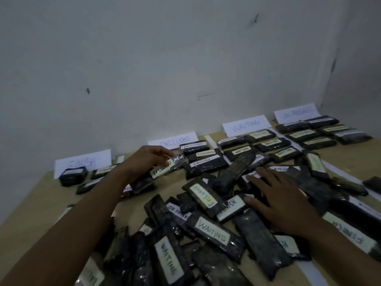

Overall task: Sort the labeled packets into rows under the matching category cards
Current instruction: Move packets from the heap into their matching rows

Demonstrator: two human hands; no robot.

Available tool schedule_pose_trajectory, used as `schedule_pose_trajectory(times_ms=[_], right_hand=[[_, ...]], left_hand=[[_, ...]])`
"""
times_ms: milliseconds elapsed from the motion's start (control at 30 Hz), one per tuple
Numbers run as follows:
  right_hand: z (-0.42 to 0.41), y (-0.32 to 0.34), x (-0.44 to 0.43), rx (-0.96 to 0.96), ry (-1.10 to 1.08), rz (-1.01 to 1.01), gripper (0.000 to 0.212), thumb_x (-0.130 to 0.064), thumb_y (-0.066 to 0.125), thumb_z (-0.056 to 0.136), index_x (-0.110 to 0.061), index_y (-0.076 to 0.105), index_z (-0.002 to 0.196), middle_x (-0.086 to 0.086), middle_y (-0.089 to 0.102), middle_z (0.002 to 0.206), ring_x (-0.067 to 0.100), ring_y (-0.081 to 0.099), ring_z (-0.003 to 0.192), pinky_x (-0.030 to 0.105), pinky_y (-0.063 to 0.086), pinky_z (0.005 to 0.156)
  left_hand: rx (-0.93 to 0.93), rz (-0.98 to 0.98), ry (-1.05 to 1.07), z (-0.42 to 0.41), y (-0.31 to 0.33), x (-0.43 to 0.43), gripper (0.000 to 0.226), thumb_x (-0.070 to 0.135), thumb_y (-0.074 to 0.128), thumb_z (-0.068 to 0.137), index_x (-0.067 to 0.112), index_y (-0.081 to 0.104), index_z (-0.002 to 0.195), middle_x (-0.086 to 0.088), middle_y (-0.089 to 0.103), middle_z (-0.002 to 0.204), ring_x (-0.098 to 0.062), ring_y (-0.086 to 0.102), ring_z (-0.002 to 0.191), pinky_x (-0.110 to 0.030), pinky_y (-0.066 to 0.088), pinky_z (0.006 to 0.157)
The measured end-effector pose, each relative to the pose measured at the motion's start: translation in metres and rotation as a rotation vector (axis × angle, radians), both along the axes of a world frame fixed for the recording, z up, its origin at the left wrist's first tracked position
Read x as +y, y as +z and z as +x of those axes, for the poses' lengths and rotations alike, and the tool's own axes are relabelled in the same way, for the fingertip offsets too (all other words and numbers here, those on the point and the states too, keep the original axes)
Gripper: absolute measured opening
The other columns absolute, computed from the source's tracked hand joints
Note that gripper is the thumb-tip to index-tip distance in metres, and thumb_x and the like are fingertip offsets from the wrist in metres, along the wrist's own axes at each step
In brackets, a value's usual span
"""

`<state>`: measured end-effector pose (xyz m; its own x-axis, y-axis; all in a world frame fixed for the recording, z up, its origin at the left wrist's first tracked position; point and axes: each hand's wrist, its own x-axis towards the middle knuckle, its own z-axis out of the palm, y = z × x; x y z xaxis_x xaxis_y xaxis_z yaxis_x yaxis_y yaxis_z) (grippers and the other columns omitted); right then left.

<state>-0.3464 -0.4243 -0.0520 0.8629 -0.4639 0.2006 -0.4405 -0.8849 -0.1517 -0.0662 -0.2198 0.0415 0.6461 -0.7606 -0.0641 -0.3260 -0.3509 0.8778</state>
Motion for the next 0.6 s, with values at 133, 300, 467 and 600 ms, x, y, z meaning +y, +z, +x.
schedule_pose_trajectory(times_ms=[133,300,467,600], right_hand=[[0.001,0.001,0.003,-0.009,-0.014,-0.03,0.087,-0.082,-0.002,0.077,-0.039,0.035,0.143,-0.005,0.027,0.155,0.022,0.024,0.141,0.043,0.023,0.113],[0.001,0.001,0.006,-0.003,-0.015,-0.045,0.087,-0.08,-0.001,0.078,-0.036,0.039,0.142,-0.002,0.033,0.153,0.025,0.032,0.138,0.045,0.028,0.11],[0.002,0.0,0.007,-0.001,-0.027,-0.06,0.084,-0.08,0.001,0.079,-0.037,0.04,0.141,-0.002,0.036,0.151,0.025,0.035,0.137,0.046,0.03,0.109],[0.003,0.0,0.006,-0.003,-0.029,-0.064,0.081,-0.078,0.003,0.079,-0.039,0.036,0.142,-0.005,0.032,0.153,0.023,0.03,0.139,0.044,0.027,0.111]], left_hand=[[-0.084,0.086,0.019,0.018,0.0,0.031,0.019,-0.004,0.072,0.077,0.007,0.074,0.094,-0.006,0.073,0.096,-0.011,0.065,0.089,-0.01,0.048,0.07],[-0.208,0.266,-0.053,0.02,-0.022,0.053,0.015,0.013,0.08,0.074,0.022,0.078,0.085,0.002,0.075,0.094,-0.014,0.068,0.094,-0.027,0.052,0.089],[-0.309,0.217,-0.052,0.007,-0.028,0.055,0.015,0.014,0.08,0.076,0.023,0.078,0.088,0.007,0.075,0.087,-0.003,0.068,0.08,-0.016,0.05,0.073],[-0.481,0.205,-0.05,0.005,-0.028,0.057,0.017,0.02,0.081,0.074,0.028,0.075,0.088,0.013,0.072,0.086,0.008,0.062,0.076,-0.003,0.041,0.064]])
